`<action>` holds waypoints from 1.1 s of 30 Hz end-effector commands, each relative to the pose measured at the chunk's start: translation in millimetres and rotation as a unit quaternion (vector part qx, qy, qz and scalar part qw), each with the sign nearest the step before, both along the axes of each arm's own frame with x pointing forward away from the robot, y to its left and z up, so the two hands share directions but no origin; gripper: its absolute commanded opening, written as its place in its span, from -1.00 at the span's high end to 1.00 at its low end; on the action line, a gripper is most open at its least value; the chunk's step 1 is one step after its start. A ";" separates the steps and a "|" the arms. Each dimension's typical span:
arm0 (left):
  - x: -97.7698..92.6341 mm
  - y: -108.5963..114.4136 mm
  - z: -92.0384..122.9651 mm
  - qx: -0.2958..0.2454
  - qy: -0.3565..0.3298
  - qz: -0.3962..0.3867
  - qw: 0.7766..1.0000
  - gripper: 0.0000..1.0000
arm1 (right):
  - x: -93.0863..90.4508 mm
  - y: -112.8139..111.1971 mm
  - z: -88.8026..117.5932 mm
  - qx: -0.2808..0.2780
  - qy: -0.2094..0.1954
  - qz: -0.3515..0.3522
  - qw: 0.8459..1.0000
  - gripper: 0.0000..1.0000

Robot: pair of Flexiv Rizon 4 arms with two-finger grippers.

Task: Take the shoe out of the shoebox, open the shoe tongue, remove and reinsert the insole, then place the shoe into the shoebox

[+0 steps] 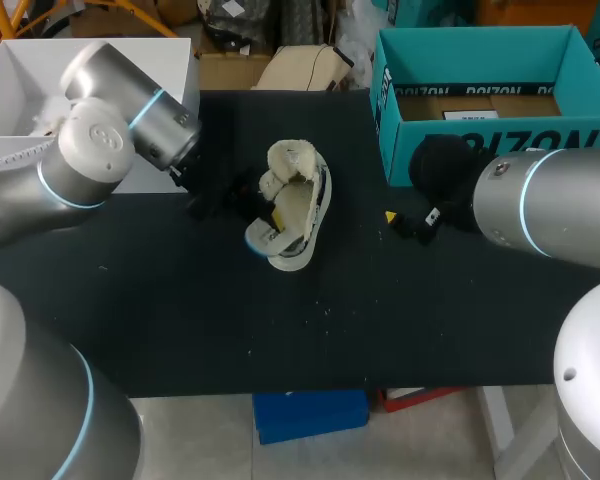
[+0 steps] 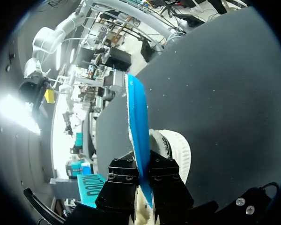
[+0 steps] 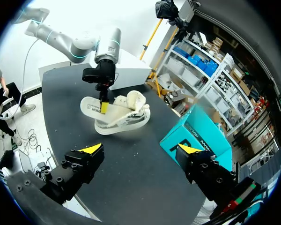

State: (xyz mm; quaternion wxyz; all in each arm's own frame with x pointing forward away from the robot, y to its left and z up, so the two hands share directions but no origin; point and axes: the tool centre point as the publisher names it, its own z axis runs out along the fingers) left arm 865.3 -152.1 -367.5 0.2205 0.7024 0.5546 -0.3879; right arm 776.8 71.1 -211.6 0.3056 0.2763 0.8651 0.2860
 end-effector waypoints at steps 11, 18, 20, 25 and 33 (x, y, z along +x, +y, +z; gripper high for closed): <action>-8.2 -2.5 20.2 0.001 -0.002 0.009 1.000 -1.00 | -0.3 0.1 -1.3 0.001 -0.001 0.000 1.000 -1.00; -28.2 2.9 31.4 -0.011 -0.002 0.015 1.000 -1.00 | -0.3 0.1 -1.3 0.001 -0.001 0.000 1.000 -1.00; -33.2 3.2 32.3 -0.012 -0.002 0.015 1.000 -1.00 | -0.3 0.1 -1.3 0.001 -0.001 0.000 1.000 -1.00; -41.4 2.4 28.0 -0.006 0.009 0.009 1.000 -1.00 | -0.3 0.1 -1.3 0.001 -0.001 0.000 1.000 -1.00; -42.8 1.7 22.0 0.017 0.031 0.002 0.999 1.00 | -0.3 0.1 -1.3 0.001 -0.001 0.000 1.000 -1.00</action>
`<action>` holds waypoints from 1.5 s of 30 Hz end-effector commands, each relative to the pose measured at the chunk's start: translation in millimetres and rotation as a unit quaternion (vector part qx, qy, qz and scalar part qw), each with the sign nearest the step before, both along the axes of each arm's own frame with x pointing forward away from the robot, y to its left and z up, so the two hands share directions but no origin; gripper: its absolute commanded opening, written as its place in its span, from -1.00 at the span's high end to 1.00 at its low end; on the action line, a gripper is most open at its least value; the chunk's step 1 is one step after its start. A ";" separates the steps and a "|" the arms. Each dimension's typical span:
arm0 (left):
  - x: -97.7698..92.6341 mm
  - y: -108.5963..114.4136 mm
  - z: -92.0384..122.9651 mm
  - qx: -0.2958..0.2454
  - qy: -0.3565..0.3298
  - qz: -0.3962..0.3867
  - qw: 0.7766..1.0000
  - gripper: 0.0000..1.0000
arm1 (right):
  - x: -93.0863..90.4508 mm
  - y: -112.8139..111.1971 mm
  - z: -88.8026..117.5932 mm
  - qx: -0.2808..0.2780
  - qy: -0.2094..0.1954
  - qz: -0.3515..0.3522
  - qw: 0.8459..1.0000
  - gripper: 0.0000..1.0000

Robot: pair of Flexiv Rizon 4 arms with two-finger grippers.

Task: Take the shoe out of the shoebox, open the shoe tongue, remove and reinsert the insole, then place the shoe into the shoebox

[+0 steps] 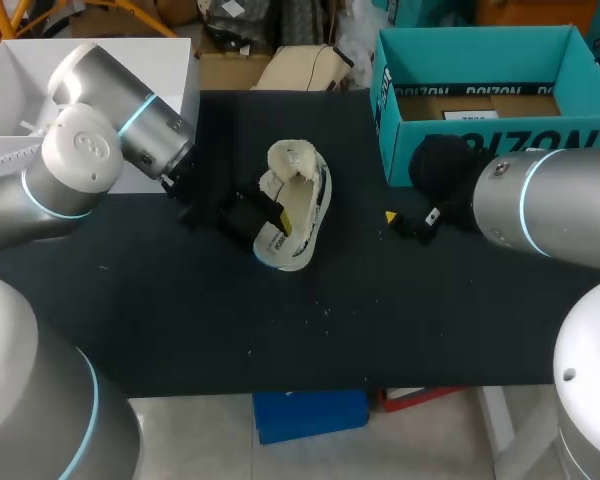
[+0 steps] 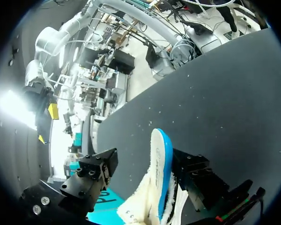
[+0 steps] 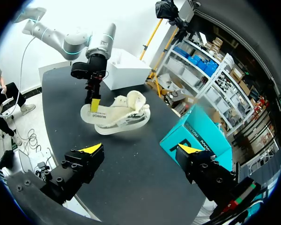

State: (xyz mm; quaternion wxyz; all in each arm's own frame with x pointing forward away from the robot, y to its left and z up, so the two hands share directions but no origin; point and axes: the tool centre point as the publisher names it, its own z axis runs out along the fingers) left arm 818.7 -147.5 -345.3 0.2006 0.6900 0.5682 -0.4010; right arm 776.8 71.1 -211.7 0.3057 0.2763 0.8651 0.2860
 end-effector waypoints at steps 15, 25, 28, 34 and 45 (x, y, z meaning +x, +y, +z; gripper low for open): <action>5.3 -5.7 -6.4 0.007 0.003 -0.014 1.000 1.00 | -0.3 0.2 -1.3 0.001 -0.001 0.000 1.000 -1.00; 22.2 -9.9 -13.7 -0.004 0.002 0.001 1.000 1.00 | -0.3 0.2 -1.3 0.001 -0.001 0.000 1.000 -1.00; 29.5 -11.3 -15.0 -0.003 -0.002 0.005 1.000 1.00 | -0.3 0.2 -1.3 0.001 -0.001 0.000 1.000 -1.00; 43.1 -13.6 -20.5 0.001 -0.004 0.012 1.000 1.00 | -0.3 0.2 -1.3 0.001 -0.001 0.000 1.000 -1.00; 66.7 -16.8 -33.4 0.017 -0.004 0.030 0.999 1.00 | -0.3 0.2 -1.3 0.001 -0.001 0.000 1.000 -1.00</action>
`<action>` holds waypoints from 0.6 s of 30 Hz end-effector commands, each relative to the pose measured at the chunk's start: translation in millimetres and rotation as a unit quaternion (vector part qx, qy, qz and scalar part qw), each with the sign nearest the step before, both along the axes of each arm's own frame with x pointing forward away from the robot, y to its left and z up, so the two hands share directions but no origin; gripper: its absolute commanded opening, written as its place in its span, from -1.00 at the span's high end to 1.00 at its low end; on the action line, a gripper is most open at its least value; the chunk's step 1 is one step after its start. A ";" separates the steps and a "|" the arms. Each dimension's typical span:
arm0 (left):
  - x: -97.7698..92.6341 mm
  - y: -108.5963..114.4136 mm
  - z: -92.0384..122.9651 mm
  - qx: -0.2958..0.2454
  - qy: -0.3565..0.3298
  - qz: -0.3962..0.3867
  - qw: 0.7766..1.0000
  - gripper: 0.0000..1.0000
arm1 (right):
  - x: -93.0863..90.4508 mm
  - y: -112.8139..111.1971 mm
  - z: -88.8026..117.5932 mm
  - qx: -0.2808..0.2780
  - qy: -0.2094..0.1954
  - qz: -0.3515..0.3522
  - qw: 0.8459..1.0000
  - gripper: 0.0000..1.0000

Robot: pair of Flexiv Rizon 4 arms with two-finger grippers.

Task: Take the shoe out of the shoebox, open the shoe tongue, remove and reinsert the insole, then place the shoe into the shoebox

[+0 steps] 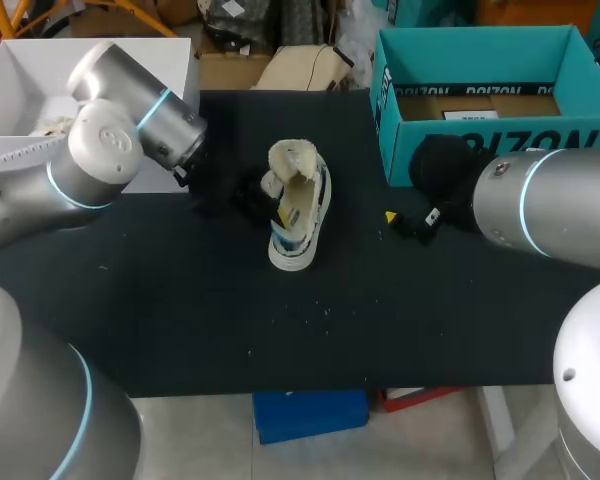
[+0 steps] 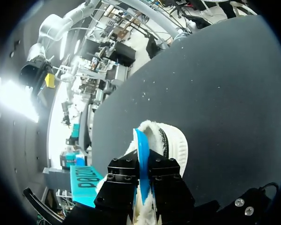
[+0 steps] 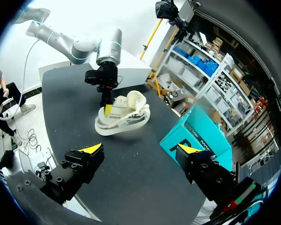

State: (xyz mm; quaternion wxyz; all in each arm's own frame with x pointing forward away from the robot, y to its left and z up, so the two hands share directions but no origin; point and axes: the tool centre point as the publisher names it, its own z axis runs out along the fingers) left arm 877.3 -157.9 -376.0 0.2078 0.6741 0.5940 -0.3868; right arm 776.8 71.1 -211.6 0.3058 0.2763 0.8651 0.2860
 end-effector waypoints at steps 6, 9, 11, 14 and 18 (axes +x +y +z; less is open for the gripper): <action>14.4 -11.6 -0.8 0.023 -0.002 -0.001 1.000 1.00 | -0.3 0.2 -1.3 0.001 -0.001 0.000 1.000 -1.00; 12.1 -13.2 3.2 0.025 0.000 -0.006 1.000 0.84 | -0.3 0.2 -1.3 0.001 -0.001 0.000 1.000 -1.00; 7.5 -11.9 8.2 0.020 0.006 -0.012 1.000 -1.00 | -0.3 0.2 -1.3 0.001 -0.001 0.000 1.000 -1.00; -3.4 -5.3 18.0 0.014 0.010 -0.016 1.000 -1.00 | -0.3 0.2 -1.3 0.001 -0.001 0.000 1.000 -1.00; -23.3 9.3 33.0 0.009 0.009 -0.018 1.000 -1.00 | -0.3 0.2 -1.3 0.001 -0.001 0.000 1.000 -1.00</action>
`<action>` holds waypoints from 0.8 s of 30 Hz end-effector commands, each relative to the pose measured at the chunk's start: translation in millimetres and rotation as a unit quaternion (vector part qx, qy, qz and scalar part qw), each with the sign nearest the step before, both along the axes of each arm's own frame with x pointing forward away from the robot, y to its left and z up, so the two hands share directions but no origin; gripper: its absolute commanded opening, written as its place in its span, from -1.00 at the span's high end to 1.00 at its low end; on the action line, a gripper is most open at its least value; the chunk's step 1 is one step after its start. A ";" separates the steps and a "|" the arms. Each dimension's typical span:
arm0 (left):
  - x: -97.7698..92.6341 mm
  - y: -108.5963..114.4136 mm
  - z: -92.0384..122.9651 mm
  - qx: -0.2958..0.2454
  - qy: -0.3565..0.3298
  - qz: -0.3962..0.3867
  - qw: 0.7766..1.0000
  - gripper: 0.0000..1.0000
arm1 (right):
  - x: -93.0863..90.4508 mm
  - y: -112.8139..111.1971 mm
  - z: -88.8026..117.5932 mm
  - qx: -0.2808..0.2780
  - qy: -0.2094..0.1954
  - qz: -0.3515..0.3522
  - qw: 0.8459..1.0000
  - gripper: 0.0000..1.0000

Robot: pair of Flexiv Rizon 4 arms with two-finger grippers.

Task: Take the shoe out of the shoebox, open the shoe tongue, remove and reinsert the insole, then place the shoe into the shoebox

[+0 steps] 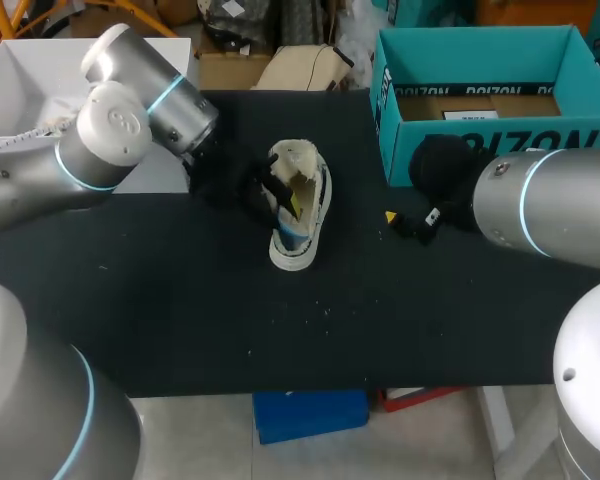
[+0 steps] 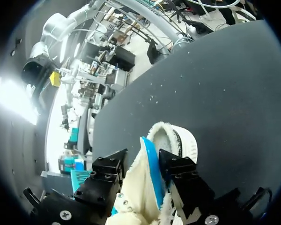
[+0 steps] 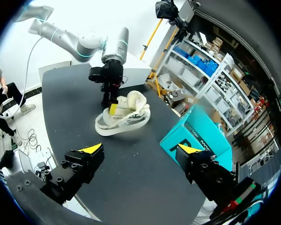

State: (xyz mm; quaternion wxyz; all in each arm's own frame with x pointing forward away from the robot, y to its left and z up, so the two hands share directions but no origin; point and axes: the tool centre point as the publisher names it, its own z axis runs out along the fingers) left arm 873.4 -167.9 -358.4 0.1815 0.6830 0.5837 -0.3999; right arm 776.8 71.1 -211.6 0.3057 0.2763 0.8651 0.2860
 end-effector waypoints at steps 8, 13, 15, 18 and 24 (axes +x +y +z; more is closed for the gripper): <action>-31.4 35.9 20.1 0.051 -0.040 0.020 0.998 -0.52 | -0.3 0.2 -1.3 0.001 -0.001 0.000 1.000 -1.00; -28.8 30.9 12.5 0.114 -0.076 0.018 0.990 1.00 | -0.3 0.2 -1.3 0.001 -0.001 0.000 1.000 -1.00; -27.3 29.9 9.8 0.124 -0.080 0.024 0.989 1.00 | -0.3 0.2 -1.3 0.001 -0.001 0.000 1.000 -1.00; -23.6 28.8 7.6 0.130 -0.078 0.031 0.988 1.00 | -0.3 0.2 -1.3 0.001 -0.001 0.000 1.000 -1.00; -18.4 27.3 -0.7 0.157 -0.088 0.033 0.983 1.00 | -0.3 0.2 -1.3 0.001 -0.001 0.000 1.000 -1.00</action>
